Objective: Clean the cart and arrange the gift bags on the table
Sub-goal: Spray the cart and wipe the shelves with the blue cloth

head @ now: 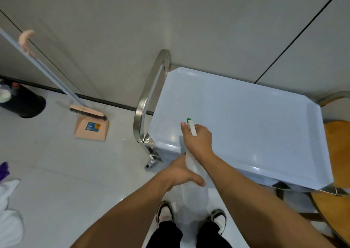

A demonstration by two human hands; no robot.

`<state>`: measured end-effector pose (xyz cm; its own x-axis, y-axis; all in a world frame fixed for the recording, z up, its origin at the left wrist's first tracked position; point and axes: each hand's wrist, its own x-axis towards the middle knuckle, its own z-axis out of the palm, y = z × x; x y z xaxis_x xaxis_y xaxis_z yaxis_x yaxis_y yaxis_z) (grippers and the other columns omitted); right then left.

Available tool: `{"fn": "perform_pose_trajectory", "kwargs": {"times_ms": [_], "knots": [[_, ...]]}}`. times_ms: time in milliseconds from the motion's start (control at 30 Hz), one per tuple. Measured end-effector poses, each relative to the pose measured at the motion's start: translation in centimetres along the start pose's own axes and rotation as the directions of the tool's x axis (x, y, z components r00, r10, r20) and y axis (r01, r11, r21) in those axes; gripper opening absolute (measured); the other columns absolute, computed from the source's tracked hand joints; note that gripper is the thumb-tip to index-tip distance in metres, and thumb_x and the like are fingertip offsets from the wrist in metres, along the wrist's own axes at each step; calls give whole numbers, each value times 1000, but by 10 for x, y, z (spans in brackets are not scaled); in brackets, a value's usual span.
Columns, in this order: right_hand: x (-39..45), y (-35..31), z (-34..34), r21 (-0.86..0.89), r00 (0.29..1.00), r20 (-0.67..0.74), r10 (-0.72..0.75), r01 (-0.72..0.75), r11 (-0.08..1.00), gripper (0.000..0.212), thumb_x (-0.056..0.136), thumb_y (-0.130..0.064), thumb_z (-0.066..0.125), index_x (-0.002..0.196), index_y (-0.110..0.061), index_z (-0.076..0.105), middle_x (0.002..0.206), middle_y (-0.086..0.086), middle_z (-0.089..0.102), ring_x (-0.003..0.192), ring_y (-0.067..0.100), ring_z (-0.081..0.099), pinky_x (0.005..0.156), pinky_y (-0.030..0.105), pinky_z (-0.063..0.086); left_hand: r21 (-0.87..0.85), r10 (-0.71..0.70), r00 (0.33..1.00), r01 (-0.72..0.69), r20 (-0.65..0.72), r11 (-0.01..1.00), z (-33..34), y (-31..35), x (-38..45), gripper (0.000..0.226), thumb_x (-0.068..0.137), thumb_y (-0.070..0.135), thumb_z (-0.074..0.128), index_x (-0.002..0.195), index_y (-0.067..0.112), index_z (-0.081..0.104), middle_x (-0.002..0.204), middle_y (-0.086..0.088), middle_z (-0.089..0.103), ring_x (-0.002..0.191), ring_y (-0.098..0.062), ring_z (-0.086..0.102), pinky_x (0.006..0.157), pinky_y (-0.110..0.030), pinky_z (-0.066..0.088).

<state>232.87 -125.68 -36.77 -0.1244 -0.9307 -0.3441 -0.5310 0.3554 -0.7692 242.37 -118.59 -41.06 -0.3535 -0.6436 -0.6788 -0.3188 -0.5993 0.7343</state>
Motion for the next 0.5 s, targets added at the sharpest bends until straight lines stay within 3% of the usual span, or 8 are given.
{"fn": "perform_pose_trajectory", "kwargs": {"times_ms": [100,167,267,400,500], "knots": [[-7,-3,14,37,999,28,18,-19,999,46,98,-46,58,74,-7,59,66,3,57,66,19,57,67,34,46,27,-3,1000,2,18,1000,-14,-9,-7,88,55,20,97,132,33,55,117,14,70,111,-5,62,94,-27,54],[-10,-2,23,1,999,25,23,-23,1000,52,100,-48,54,72,-5,60,66,7,59,67,23,60,70,40,50,28,-12,1000,11,17,1000,-20,-15,-12,84,58,18,96,131,34,56,115,15,70,108,-2,61,92,-24,54],[-17,-1,32,-56,998,23,50,-49,997,55,99,-52,53,66,-8,57,60,5,55,62,23,58,68,41,51,16,-18,999,17,31,1000,-16,-26,-17,82,56,22,96,128,37,59,115,17,71,112,-4,62,100,-32,53],[-34,8,33,9,999,32,32,-32,999,48,99,-47,57,76,-5,60,65,1,56,64,17,55,65,33,46,23,-32,999,32,6,999,-11,-39,-22,87,53,22,96,129,37,58,116,16,69,113,-6,61,99,-33,53],[-47,22,30,-19,1000,18,18,-17,1000,55,101,-50,51,62,-11,51,58,3,52,59,19,53,63,36,45,55,-44,999,44,13,998,3,-48,-29,86,53,25,97,128,37,57,118,16,68,114,-7,60,100,-33,53]]}}
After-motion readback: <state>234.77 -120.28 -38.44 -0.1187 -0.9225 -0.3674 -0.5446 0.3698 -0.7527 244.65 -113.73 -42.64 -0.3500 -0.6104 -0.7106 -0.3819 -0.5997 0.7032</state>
